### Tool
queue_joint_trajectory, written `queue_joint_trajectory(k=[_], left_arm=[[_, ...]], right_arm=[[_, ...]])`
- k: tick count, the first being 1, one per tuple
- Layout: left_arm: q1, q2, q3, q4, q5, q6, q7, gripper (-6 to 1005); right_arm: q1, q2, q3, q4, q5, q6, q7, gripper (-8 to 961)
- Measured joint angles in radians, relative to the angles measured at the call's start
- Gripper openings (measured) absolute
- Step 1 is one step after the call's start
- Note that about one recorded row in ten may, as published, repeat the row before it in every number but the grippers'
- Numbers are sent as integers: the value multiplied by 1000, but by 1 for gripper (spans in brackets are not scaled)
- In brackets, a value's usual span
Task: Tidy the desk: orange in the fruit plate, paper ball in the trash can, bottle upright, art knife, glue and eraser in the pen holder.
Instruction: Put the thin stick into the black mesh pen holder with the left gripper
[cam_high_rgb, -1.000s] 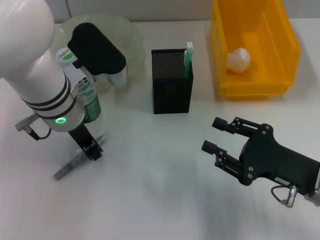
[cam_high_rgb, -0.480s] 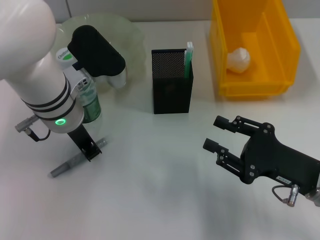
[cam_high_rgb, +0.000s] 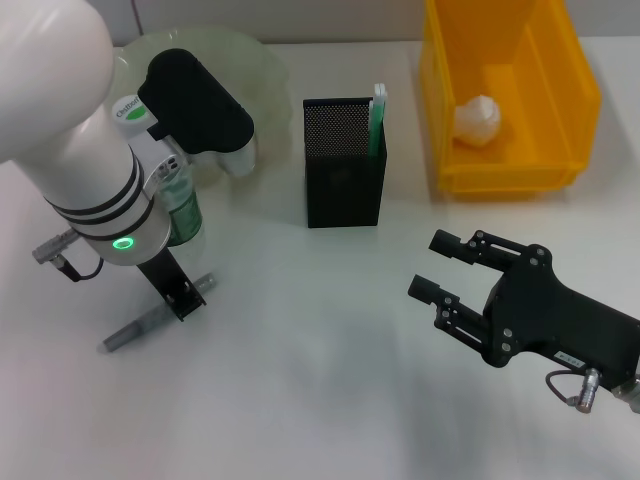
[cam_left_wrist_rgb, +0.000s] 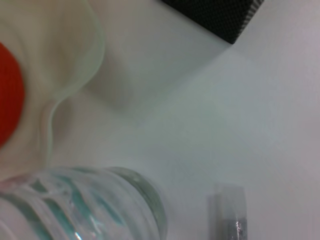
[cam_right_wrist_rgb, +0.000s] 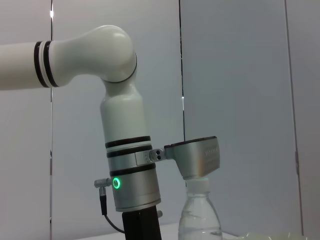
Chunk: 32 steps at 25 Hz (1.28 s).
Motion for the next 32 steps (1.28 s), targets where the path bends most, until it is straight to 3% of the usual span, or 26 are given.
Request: queue_joint_trajectory(k=[6,9,14,19,22,23,25,27,29,31,32], left_arm=[[7,0,-4,43,-18,7,6,152],[55,5,-9,227,-86,16,11,152],[98,5,-15,368,-124,5,25,153],[184,5,-118,487,-380,-125,159,150],[227,7,-176,472,-513,-215,253,146],[267,8,-212,441,-632,-288,348,146],[292,8,-227,406,-741,-347,438,146],[292,8,-227,406,-741,-347,438,146],[354,6,-229,280,-1034,-445,696,146],[365,4,-223,198,-1178,-468,837,147],[362,2,-213,101,-1323,-480,973,147]], right_arm=[[-6,-2,17,0,0,0,0,485],[-23,-2,56,0,0,-11,0,485],[-41,-4,99,0,-1,-25,4,485],[-47,-4,100,0,-7,-18,9,484],[-50,-4,100,2,-7,-21,10,484],[-51,-4,100,5,-7,-23,10,484],[-53,-4,100,11,-7,-24,12,484],[-53,-4,100,13,-7,-24,22,484],[-52,-3,100,14,-7,-24,38,485],[-48,-3,98,14,-7,-25,48,485],[-47,-3,96,13,-7,-25,53,485]])
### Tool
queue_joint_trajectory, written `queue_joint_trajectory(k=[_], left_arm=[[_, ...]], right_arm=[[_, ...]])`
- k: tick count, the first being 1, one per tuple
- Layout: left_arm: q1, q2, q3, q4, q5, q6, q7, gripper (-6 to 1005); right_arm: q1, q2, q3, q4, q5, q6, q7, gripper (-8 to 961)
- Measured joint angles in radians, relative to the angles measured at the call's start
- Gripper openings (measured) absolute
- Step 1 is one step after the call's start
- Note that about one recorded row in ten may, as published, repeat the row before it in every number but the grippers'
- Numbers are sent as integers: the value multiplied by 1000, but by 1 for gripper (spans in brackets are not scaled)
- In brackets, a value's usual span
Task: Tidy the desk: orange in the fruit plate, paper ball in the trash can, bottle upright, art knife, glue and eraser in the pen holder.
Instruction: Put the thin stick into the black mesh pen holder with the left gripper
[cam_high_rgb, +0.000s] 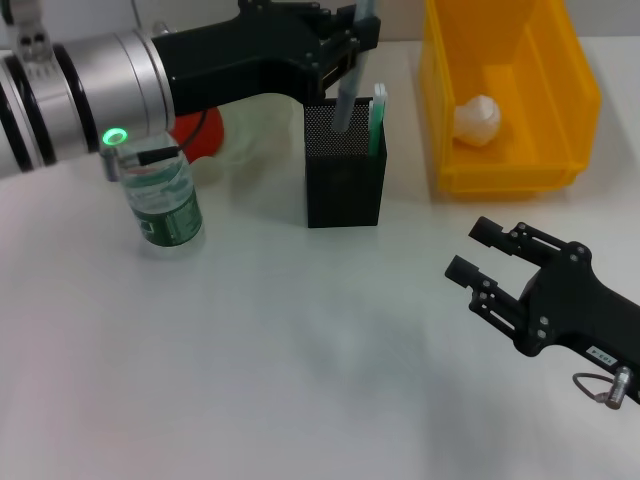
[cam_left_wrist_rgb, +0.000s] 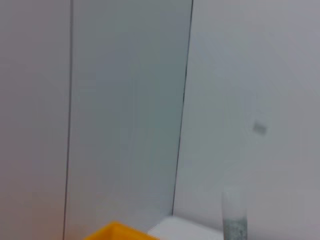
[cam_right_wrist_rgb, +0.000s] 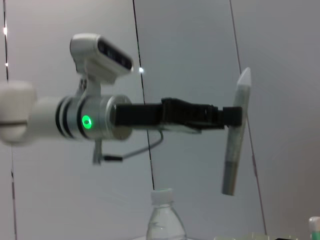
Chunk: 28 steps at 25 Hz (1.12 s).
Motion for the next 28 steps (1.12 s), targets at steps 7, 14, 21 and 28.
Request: queue_joint_trajectory(k=[7,14,21,28], left_arm=[[-59,-2,74,-332,-404,-21,406,147],[-73,-2,222,-495,-735,-27,839,144],[-84,-2,318,-543,-858,-88,1021,143],[-106,-2,375,-551,-924,-178,1090,144]], right_arm=[[5,1,-4,2,0,7,9,485],[6,2,-6,22,0,8,10,484],[7,3,-6,31,-1,8,10,486],[9,5,-6,34,-2,4,22,487]])
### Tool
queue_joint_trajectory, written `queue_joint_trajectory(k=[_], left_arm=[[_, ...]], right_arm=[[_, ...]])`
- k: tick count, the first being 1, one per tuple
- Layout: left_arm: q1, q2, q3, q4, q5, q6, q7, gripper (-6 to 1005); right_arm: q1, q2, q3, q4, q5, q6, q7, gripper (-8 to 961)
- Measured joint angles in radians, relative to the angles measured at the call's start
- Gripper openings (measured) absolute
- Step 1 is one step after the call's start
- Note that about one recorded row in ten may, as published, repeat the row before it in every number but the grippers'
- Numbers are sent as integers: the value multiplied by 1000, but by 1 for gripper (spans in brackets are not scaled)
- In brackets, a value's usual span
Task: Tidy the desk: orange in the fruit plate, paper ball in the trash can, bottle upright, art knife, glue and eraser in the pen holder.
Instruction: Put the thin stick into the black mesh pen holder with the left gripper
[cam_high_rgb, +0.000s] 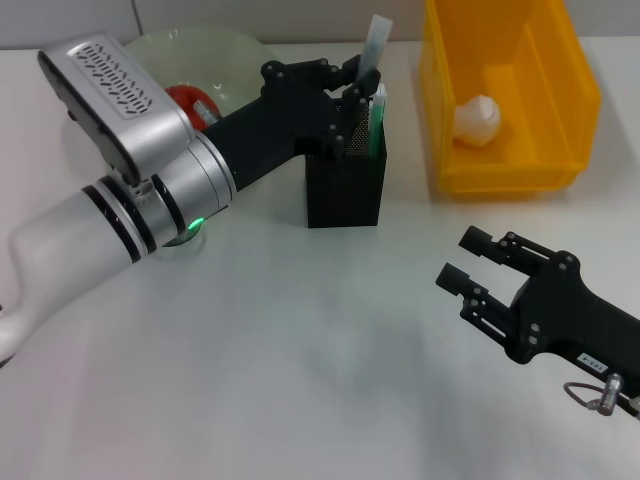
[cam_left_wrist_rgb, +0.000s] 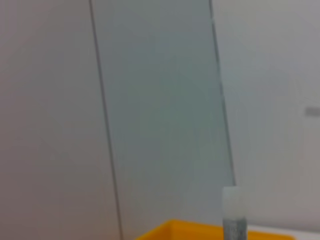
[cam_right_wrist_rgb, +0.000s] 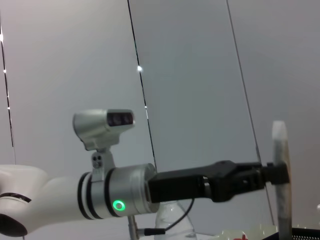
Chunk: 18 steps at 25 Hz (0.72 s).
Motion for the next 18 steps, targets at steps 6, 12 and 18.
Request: queue_joint_trajectory(k=[6,12,18], left_arm=[[-31,0,19,-15,-4,-89,-8,144],[-42,0,27,-37,-4,-97,-13,169],[-27,0,38,-37,-29,-83,-15,320]], right_arm=[[0,0,0,0,0,-5,0,488],[0,0,0,5,0,-5,0,489],[-2,0,0,5,-1,-7,0,490]])
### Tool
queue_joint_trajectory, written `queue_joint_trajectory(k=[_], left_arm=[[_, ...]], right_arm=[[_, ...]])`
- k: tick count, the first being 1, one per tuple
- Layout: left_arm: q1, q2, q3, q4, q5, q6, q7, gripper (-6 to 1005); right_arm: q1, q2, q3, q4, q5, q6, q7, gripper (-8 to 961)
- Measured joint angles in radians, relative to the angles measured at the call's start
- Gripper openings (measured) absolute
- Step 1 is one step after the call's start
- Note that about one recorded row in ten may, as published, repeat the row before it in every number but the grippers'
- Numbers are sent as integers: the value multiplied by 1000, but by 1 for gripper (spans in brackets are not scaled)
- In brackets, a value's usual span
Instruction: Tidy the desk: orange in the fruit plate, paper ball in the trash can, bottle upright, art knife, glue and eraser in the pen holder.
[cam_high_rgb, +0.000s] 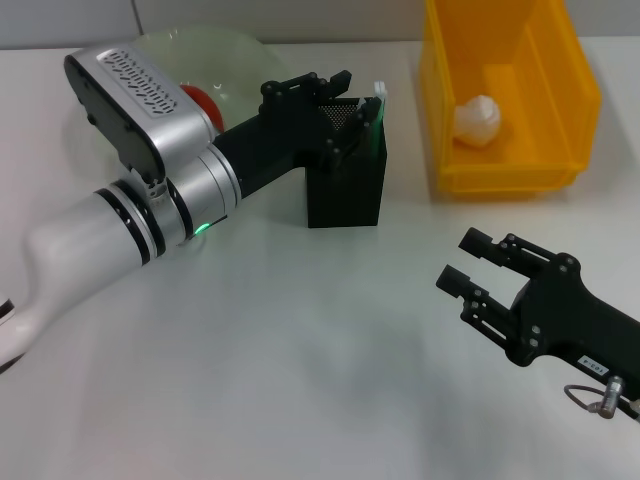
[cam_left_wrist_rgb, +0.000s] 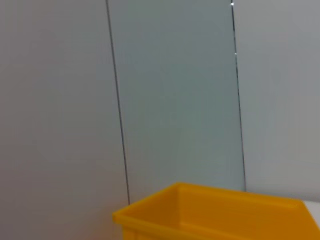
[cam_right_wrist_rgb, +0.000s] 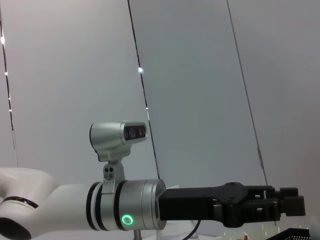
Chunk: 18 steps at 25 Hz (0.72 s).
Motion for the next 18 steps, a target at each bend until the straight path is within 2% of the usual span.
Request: queue_joint_trajectory(k=[4,6,7,9,10,11,13,14,15,16,18], left_arm=[[19,1,-3,4,-5,65,-4,415],[42,10,-17,2,1,183,-60,412],[42,10,-17,2,1,183,-60,411],[52,20,-36,-8,16,274,-121,408],[58,35,-82,-38,55,402,-181,406],[58,35,-82,-38,55,402,-181,406],[56,49,-140,-74,114,528,-231,406],[53,58,-190,-101,168,613,-267,406],[49,74,-277,-134,264,736,-321,406],[49,74,-277,-134,264,736,-321,407],[53,86,-354,-144,365,825,-344,407]], right_arm=[[-1,0,0,0,0,-2,0,491],[-3,0,0,0,0,-5,0,491],[-4,-1,0,0,0,-8,0,491],[-7,-3,1,0,0,-20,0,492],[-9,-4,5,0,0,-32,0,492],[-9,-4,5,0,0,-32,0,492],[-10,-4,7,0,0,-38,0,492],[-10,-4,7,0,0,-38,0,492],[-10,-5,8,0,3,-39,8,493],[-10,-5,8,-1,4,-39,13,493],[-10,-5,8,-2,4,-39,19,493]])
